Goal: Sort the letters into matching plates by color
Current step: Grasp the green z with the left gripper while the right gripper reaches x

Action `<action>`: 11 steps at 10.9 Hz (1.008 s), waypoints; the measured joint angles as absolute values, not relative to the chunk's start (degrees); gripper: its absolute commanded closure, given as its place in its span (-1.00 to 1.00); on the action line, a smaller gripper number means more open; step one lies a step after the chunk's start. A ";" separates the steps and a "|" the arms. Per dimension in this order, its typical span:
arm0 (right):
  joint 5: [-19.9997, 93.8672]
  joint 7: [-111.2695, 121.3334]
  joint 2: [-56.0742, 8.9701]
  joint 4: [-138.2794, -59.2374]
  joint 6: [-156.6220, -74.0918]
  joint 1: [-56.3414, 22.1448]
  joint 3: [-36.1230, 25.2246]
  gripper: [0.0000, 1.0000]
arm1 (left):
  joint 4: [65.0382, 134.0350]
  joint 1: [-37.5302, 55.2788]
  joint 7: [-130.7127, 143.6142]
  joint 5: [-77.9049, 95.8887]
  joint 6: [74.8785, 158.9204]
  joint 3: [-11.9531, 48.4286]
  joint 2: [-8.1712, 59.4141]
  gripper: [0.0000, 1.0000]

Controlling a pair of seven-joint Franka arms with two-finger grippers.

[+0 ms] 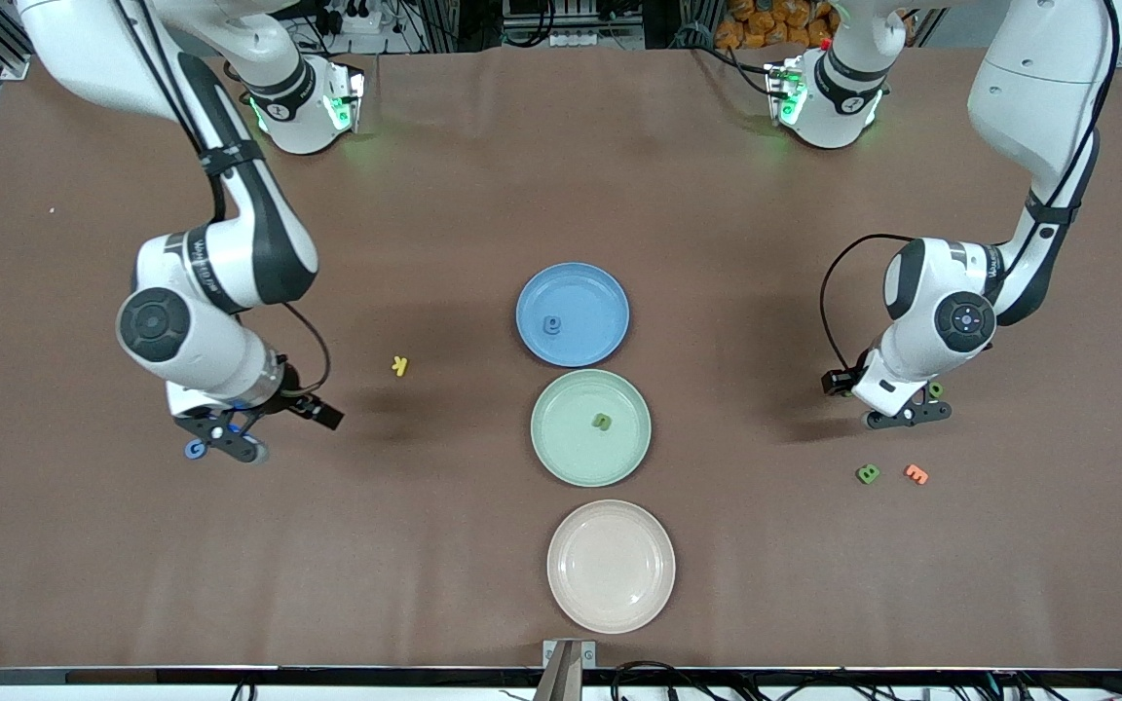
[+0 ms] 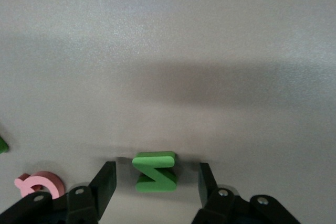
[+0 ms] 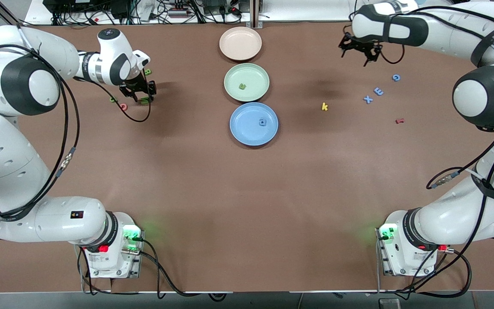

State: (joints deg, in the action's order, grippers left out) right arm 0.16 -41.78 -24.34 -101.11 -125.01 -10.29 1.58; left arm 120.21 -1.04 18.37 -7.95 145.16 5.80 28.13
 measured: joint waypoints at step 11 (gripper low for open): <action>3.25 -56.29 -24.17 -111.71 -132.08 -5.56 -0.65 -1.00 | 120.75 -2.08 18.46 -7.94 145.20 5.72 27.92 0.96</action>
